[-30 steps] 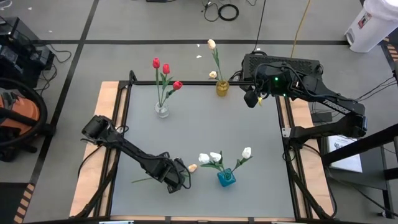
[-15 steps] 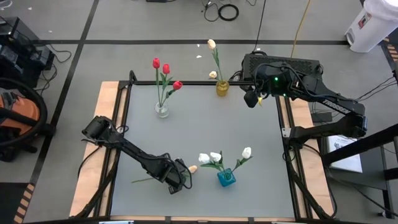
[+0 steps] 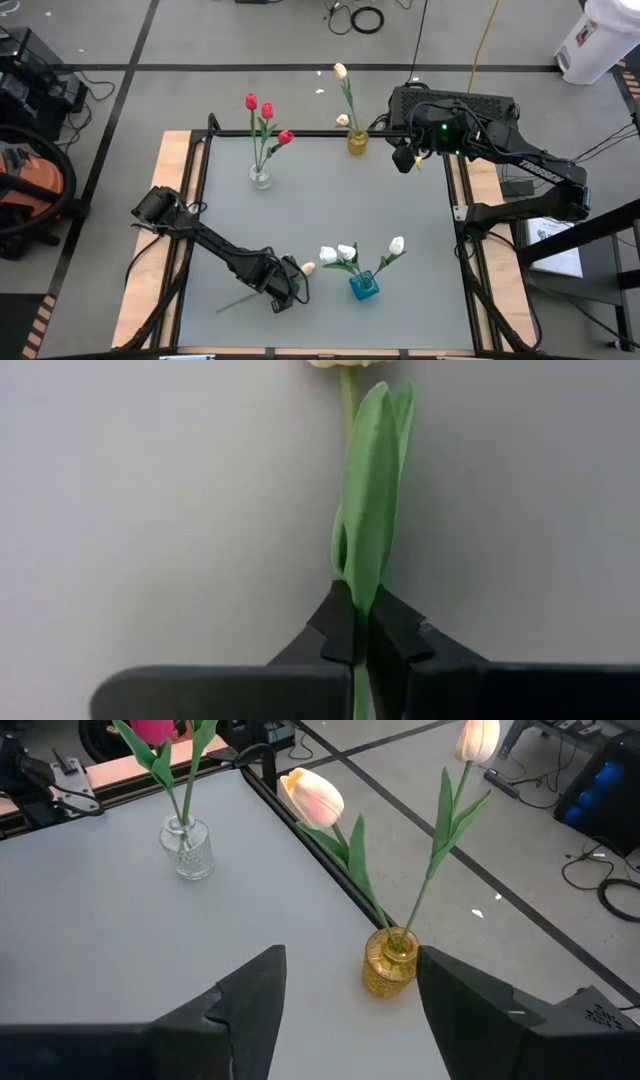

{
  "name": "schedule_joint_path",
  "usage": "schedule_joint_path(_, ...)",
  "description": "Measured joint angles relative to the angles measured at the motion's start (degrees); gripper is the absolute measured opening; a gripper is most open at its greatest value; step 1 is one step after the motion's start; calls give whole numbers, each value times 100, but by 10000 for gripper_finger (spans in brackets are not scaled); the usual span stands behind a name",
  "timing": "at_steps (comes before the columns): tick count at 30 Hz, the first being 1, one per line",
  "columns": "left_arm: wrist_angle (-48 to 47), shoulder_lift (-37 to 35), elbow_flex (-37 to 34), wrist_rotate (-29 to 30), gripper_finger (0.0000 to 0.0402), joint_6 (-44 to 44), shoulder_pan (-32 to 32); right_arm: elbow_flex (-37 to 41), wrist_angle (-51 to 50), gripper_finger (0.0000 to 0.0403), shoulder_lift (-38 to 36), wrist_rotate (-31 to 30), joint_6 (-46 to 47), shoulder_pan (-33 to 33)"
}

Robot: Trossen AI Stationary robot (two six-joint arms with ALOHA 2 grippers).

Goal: Sort flowers into vase by color
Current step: Put the light yellow tulip into the yellow vase

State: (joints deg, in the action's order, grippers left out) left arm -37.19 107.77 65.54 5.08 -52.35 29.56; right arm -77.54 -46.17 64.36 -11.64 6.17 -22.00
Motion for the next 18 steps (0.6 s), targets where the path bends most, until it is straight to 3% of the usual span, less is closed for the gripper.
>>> schedule_joint_path(11,-264,26,219,40,10,190,5,0,0,217,0,0,9,0)
schedule_joint_path(18,-690,-62,523,442,9,184,7,0,0,217,0,-2,17,-1)
